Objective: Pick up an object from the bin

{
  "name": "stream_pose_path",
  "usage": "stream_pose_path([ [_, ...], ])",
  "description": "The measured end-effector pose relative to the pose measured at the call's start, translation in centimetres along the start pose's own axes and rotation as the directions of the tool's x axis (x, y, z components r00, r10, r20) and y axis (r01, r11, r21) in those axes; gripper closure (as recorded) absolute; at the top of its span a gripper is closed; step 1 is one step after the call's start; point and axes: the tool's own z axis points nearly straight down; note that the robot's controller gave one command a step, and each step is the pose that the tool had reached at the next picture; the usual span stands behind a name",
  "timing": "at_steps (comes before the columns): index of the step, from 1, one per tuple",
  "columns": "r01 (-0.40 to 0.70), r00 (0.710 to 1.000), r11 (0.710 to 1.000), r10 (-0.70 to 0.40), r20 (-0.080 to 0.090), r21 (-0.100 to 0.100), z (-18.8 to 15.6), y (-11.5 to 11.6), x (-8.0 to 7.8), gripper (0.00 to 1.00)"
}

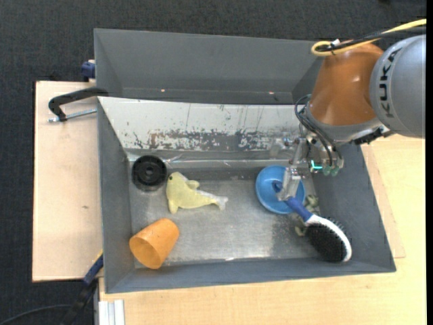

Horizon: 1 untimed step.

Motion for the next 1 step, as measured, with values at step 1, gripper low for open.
stream_pose_path([
  [1,0.224,0.975,0.975,-0.224,0.003,0.000,6.36,-0.15,0.30,0.00],
])
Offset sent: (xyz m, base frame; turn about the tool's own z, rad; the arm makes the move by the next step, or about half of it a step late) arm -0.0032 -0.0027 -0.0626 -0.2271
